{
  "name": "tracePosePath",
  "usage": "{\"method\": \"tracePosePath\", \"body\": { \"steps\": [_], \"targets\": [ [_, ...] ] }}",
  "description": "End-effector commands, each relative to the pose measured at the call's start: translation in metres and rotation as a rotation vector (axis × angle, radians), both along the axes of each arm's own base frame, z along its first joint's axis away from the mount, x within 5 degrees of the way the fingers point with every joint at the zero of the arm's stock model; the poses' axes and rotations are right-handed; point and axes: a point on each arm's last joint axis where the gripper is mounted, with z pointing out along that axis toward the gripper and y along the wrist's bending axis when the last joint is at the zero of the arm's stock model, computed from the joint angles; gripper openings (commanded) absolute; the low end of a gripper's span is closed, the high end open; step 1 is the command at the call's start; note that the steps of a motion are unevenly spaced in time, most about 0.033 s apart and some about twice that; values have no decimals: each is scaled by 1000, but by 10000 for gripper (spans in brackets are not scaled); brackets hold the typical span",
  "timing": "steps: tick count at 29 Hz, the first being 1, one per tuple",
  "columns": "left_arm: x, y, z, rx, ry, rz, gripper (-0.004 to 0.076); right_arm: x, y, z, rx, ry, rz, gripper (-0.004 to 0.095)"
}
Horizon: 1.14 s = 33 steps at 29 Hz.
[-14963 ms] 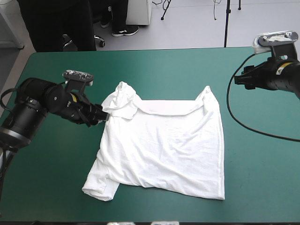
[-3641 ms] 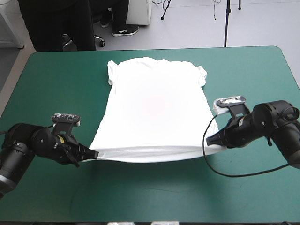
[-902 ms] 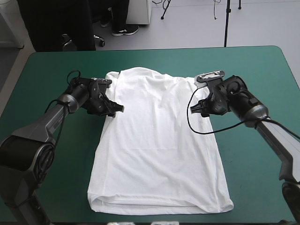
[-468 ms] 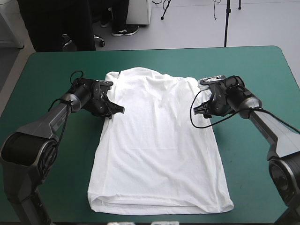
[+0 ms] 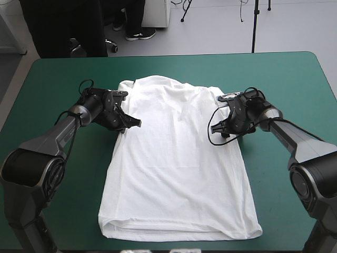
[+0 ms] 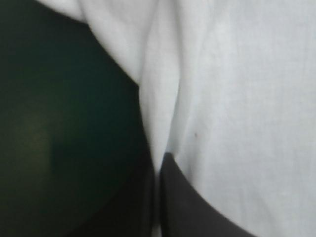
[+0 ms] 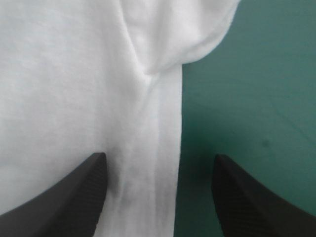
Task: Fold the cloth
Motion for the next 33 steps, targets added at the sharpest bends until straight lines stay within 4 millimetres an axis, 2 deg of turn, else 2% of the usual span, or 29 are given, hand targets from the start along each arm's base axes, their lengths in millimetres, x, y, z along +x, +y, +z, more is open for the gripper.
{"method": "tracePosePath", "body": {
  "steps": [1, 4, 11, 12, 16, 19, 23, 27, 31, 32, 33],
  "targets": [
    [0, -1, 20, -24, -59, 9, -9, 4, 0, 16, 29, -56, 0, 576],
    [0, -1, 20, -24, -59, 9, -9, 5, 3, 6, 46, -16, -6, 499],
    [0, -1, 20, -24, -59, 9, -9, 7, 8, -6, 91, 30, -1, 20],
    [0, -1, 20, -24, -59, 9, -9, 7, 9, -6, 92, 28, -1, -18],
    [0, -1, 21, -17, -63, 2, -9, 7, 9, -4, 94, 22, -3, -17],
    [0, 0, 31, -10, -59, -4, -9, 9, 9, 8, 88, 26, 4, -17],
    [-6, 1, 64, -22, -128, -30, -9, 12, 10, 46, 106, -31, 17, -17],
    [-20, 5, 105, -40, -226, -40, -9, 8, 8, 103, 143, -160, 26, -17],
    [-42, 11, 151, -61, -334, -50, -9, -9, 2, 159, 174, -267, 34, -17],
    [-56, 14, 178, -78, -404, -49, -9, -21, -2, 183, 191, -323, 37, -17],
    [-62, 16, 190, -86, -438, -49, -9, -28, -4, 195, 200, -357, 39, -17]
  ]
}}
